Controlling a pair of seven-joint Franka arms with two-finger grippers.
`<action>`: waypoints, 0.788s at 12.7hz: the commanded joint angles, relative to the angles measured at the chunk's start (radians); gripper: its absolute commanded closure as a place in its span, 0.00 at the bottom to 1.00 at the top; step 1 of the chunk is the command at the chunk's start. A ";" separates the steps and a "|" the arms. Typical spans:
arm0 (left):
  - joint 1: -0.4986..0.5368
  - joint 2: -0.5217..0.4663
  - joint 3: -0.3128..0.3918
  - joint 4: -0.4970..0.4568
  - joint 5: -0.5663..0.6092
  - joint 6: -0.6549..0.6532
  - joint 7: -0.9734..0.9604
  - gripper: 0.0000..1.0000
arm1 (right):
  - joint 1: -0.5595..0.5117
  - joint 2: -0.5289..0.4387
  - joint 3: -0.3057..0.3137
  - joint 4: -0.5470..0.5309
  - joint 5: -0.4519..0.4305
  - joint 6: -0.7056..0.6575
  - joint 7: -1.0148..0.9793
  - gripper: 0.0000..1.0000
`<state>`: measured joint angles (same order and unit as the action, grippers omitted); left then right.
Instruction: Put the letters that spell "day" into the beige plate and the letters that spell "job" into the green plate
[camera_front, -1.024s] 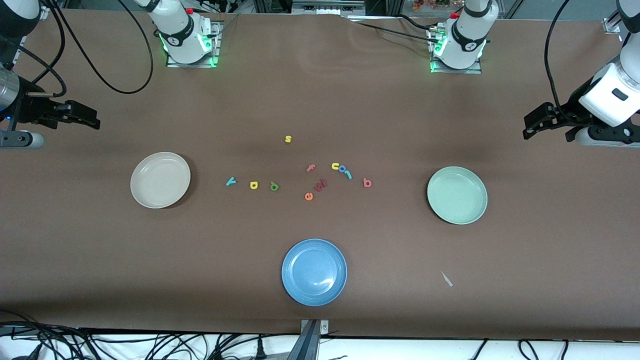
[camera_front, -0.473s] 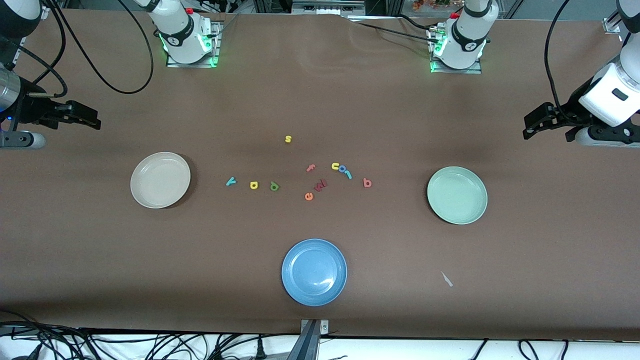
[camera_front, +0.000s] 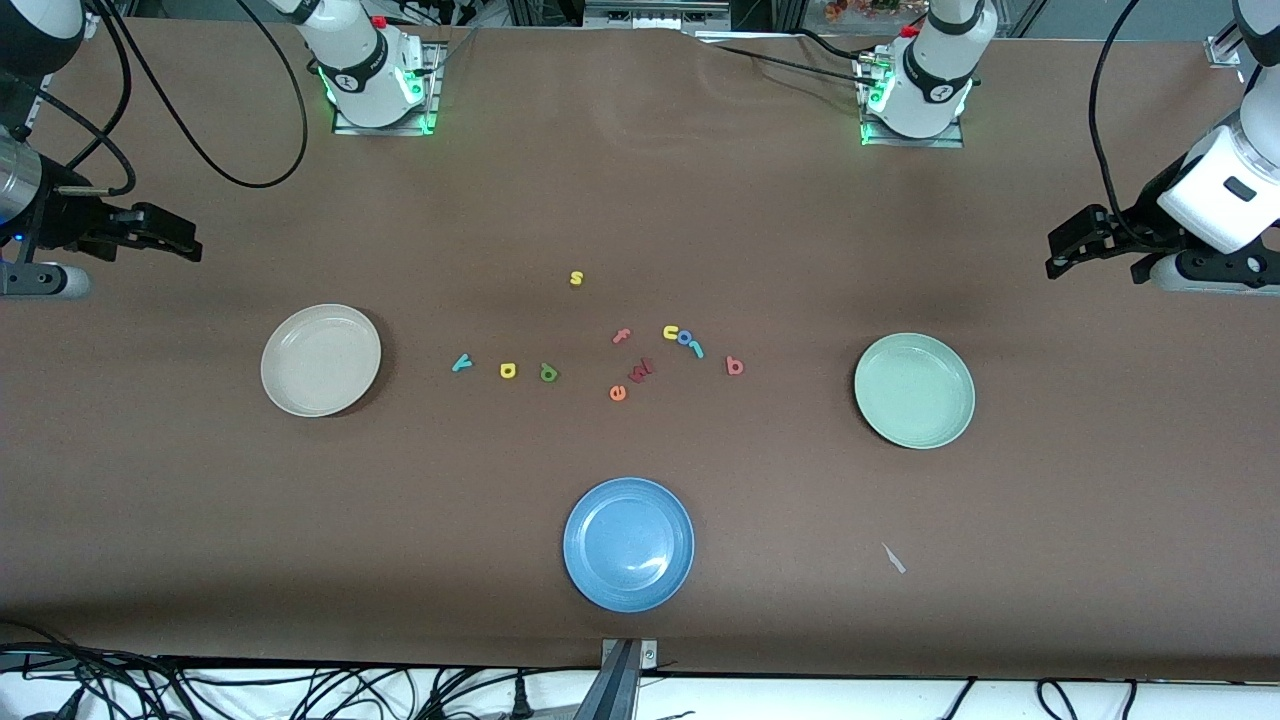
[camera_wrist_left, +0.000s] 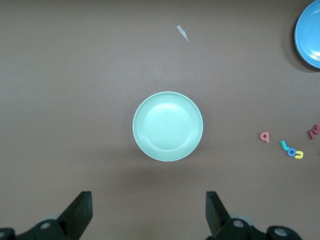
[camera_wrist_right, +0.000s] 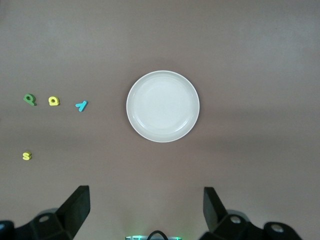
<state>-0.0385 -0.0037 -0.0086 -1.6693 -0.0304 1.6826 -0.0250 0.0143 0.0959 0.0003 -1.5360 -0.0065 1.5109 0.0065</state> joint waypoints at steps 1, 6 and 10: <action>0.003 -0.018 -0.007 -0.012 0.027 0.006 0.019 0.00 | 0.000 0.001 0.006 0.014 -0.004 0.003 0.012 0.00; 0.003 -0.016 -0.007 -0.012 0.027 0.006 0.019 0.00 | -0.007 0.002 0.003 0.014 0.012 0.023 0.000 0.00; 0.003 -0.016 -0.007 -0.014 0.027 -0.003 0.019 0.00 | -0.011 0.008 0.001 0.014 0.055 0.028 -0.002 0.00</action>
<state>-0.0385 -0.0037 -0.0086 -1.6693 -0.0304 1.6824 -0.0241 0.0126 0.0962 -0.0008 -1.5360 0.0181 1.5394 0.0067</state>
